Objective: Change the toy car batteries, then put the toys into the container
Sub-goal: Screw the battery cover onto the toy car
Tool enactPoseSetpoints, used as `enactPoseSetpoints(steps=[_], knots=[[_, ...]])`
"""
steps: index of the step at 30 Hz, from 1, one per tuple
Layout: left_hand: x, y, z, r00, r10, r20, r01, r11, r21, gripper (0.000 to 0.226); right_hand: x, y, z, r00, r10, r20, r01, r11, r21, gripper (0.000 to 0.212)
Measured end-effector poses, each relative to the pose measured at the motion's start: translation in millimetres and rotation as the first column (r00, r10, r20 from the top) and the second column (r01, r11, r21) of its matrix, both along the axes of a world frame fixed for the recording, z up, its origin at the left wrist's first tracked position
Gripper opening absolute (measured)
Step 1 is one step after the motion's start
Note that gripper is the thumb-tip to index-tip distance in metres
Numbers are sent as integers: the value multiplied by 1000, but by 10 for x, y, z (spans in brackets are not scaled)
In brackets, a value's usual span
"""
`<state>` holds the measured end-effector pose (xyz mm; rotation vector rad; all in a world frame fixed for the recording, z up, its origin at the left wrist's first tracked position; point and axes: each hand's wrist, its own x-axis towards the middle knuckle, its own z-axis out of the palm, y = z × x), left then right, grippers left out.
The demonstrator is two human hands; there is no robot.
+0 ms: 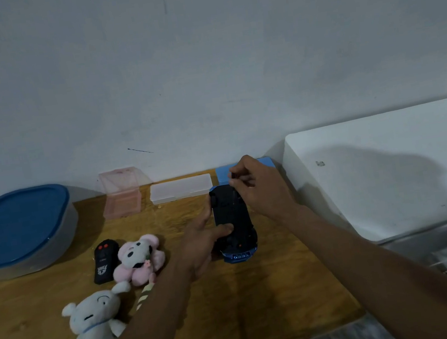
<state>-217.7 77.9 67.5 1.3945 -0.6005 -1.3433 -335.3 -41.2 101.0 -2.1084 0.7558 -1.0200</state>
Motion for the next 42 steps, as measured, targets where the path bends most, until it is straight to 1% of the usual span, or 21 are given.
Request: enactPoseSetpoints(steps=[4,7,11,14,18,23,26,29,32,35,38,42], knots=[[3,18,13,1000,8,-10,-8,1000,-2,79,4,5,2,998,-47,-30,46,999,-28,15],[16,27,20,1000,11,-17,-11,1000,-7,77,8,15,7,1000,-6,-30,5,999,-36,12],[7,30,34,1000,6,-2,-6,1000,-10,77,15,31,25,997,-51,-59,47,996,-78,13],[-1,33,42,1000,8,-4,-9,1000,-8,79,23,44,26,998,-32,-60,26,996,-90,12],[-19,36,54,1000,-6,3,6,1000,-19,76,32,45,32,996,-48,-74,38,991,-125,15],[-8,34,41,1000,-12,10,12,1000,-8,78,42,41,22,994,-42,-97,27,988,-151,14],[1,23,31,1000,6,-1,-6,1000,8,79,49,42,19,996,-27,-83,14,989,-151,14],[8,26,13,1000,-1,11,0,1000,21,82,52,28,11,994,-38,-103,20,986,-166,14],[16,28,15,1000,0,11,-1,999,34,82,49,17,6,995,-28,-91,14,989,-149,15],[5,28,25,1000,-9,13,9,1000,30,82,40,25,9,993,-35,-112,17,987,-160,14],[-8,27,33,1000,-7,14,7,1000,24,80,41,24,13,996,-6,-91,-8,988,-154,11],[-35,39,62,1000,-23,18,22,999,23,81,49,16,8,991,-18,-130,-4,986,-167,13]])
